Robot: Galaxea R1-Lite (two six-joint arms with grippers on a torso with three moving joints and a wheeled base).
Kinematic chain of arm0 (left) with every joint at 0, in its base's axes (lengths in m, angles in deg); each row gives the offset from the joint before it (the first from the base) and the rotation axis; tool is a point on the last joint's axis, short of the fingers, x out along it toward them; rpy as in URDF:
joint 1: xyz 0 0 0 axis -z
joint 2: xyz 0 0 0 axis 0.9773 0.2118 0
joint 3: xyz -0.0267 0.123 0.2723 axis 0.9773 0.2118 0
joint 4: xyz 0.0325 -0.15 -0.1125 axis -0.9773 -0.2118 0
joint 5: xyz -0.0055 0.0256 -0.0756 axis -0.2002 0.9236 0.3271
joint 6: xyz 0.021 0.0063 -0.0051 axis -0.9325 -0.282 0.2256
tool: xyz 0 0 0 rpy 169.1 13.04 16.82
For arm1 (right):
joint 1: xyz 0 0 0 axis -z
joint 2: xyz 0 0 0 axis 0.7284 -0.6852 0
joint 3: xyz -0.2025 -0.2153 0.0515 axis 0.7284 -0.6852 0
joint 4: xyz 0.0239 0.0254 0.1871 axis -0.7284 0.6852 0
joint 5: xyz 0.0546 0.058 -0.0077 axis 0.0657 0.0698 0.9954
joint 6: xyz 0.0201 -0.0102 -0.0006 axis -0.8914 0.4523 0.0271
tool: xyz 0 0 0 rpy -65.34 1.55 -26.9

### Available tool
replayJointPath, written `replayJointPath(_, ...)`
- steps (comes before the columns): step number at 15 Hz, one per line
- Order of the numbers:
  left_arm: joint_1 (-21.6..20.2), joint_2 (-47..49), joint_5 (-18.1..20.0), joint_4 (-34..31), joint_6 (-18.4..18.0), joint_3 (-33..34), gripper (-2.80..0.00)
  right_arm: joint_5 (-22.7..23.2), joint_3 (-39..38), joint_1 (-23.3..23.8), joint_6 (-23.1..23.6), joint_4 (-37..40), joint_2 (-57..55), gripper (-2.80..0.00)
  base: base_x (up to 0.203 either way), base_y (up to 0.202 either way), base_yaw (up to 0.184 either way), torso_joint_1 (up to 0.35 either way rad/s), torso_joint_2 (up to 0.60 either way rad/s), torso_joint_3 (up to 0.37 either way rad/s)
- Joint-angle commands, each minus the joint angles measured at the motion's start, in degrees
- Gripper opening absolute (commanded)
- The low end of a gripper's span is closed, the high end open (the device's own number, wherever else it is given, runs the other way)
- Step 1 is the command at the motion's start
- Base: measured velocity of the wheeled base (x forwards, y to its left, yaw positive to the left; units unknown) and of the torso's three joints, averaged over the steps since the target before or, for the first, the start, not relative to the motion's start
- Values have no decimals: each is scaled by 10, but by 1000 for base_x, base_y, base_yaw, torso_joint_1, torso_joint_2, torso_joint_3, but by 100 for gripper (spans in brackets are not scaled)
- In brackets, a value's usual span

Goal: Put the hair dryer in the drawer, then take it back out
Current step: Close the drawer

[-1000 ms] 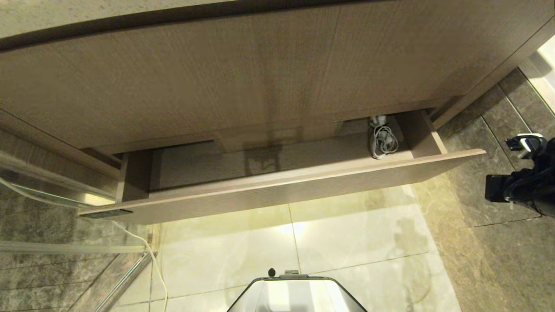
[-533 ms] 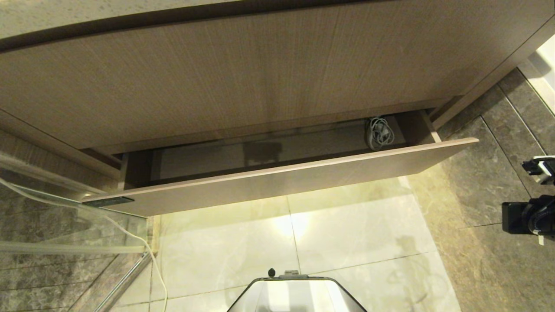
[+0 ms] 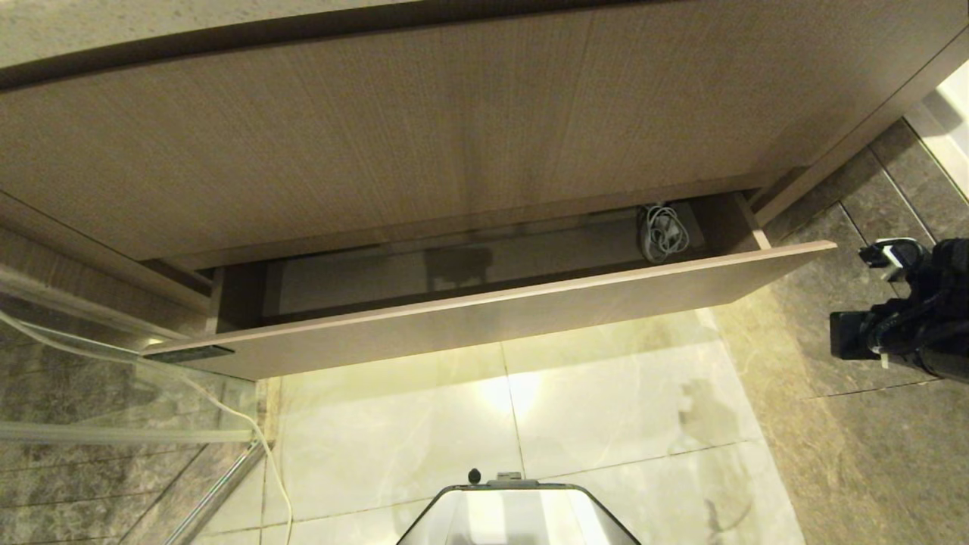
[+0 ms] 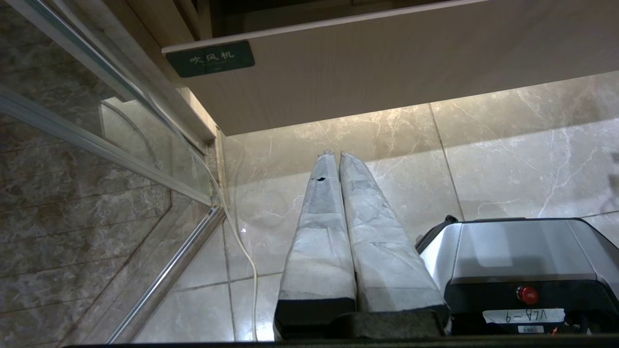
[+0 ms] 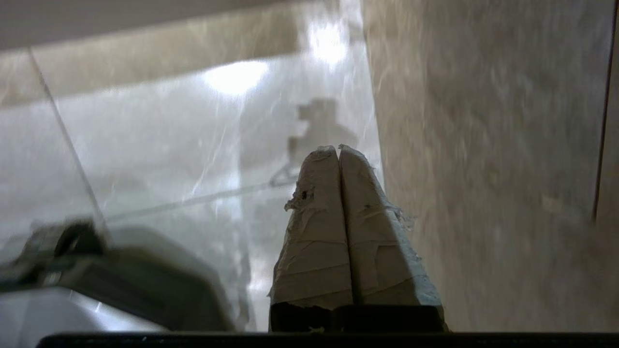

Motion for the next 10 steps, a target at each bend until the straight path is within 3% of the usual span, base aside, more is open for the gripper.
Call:
replayJointPath(1,0,0,0,0,0,1,-280,-1,62,-1,1,-9,-83,-280,0,0,0,0,0,0)
replayJointPath(5,0,0,0,0,0,1,-280,-2,95,-1,16,-23,-122,-280,0,0,0,0,0,0)
replayJointPath(10,0,0,0,0,0,1,-280,-1,116,1,16,-117,-145,-280,0,0,0,0,0,0)
